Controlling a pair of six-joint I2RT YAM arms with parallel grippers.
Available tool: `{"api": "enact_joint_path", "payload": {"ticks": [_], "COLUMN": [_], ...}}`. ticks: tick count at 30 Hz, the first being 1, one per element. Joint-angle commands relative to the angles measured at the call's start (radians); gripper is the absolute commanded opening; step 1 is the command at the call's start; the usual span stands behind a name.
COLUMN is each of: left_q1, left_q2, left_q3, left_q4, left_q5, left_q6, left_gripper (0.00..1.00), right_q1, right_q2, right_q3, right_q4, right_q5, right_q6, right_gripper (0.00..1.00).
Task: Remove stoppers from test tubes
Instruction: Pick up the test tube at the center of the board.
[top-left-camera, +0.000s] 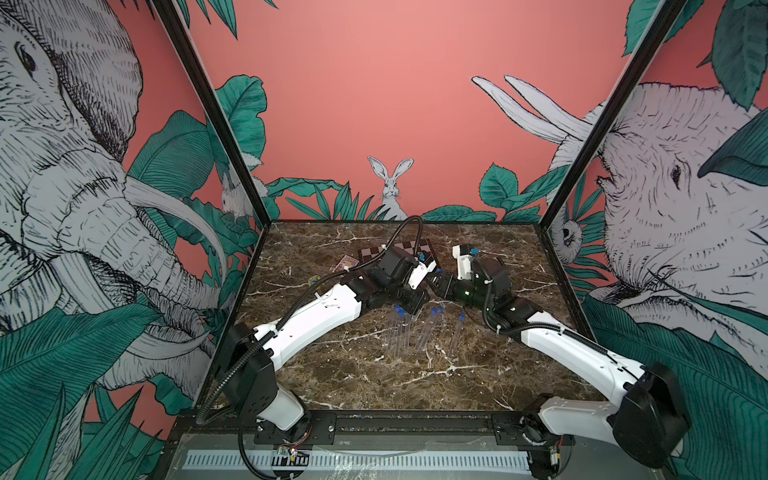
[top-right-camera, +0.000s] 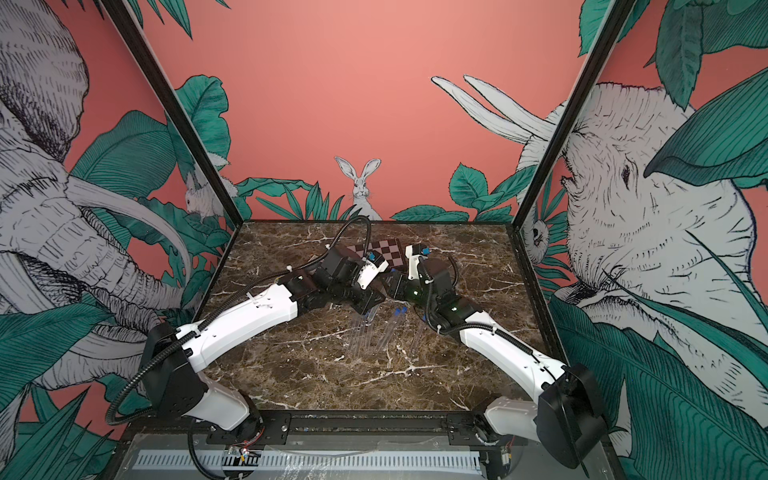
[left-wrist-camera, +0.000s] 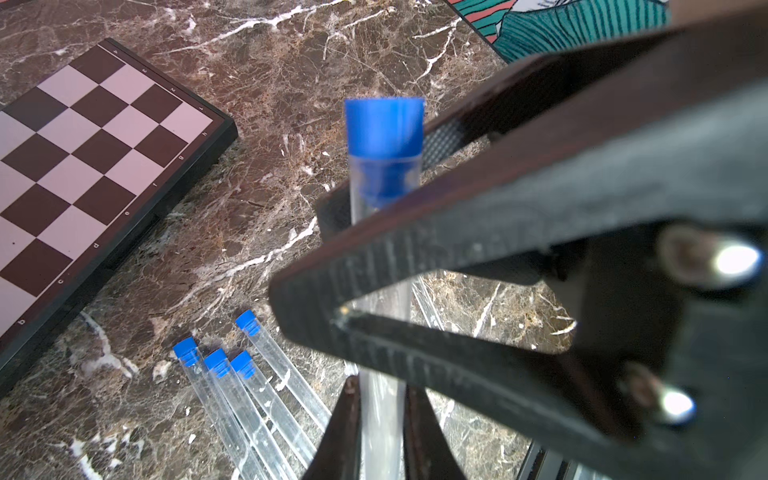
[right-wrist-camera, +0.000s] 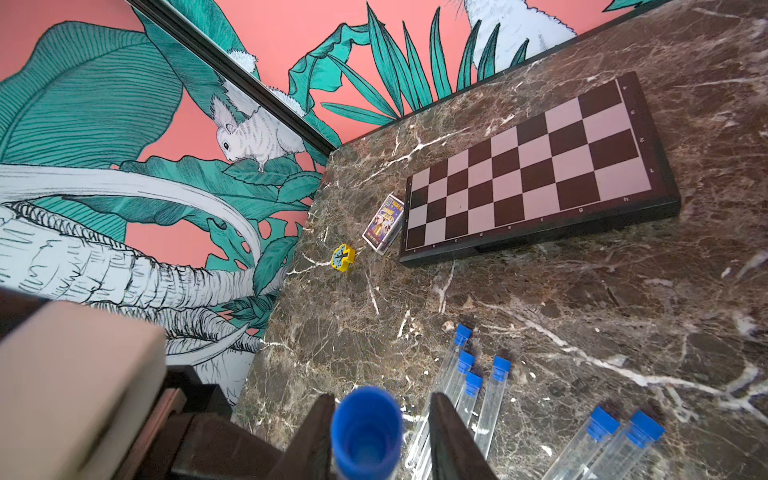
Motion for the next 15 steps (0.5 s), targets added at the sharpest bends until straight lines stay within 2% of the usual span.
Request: {"api": "enact_joint_path", "payload": {"ticks": [1,5,7,12,15], "left_q1": [-0.005,-0.005,-0.005,-0.005,-0.006], "left_q2": [-0.045,-0.045,-0.047,-0.067,-0.085], "left_q3": [-0.004,-0.001,-0.005,-0.040,-0.088], "left_q4": [0.020,0.019,0.024,0.069,0.124], "left_q5": [0.009,0.009,0.010,0.020,-0.013], "left_q6": [0.004,0.006,0.006,0.017,0.020], "left_gripper": [0.18,0.22,0.27,0.48,0.50], "right_q1": [0.005,0.005,0.006,0.005,0.005], "right_q2": [0.002,-0.009,-0.015,-0.042,-0.071], "right_q3": [0.004,0.001,-0.004,-0.019,-0.038], "right_q4": [0.041,0.042,0.040,0.048,0.050], "right_q5": [0.010,0.019,0.026,0.041,0.068], "right_q6": [0.021,0.019,0.018,0.029,0.030], "right_gripper": [0.34,0.24,0.23,0.22,0.14]}}
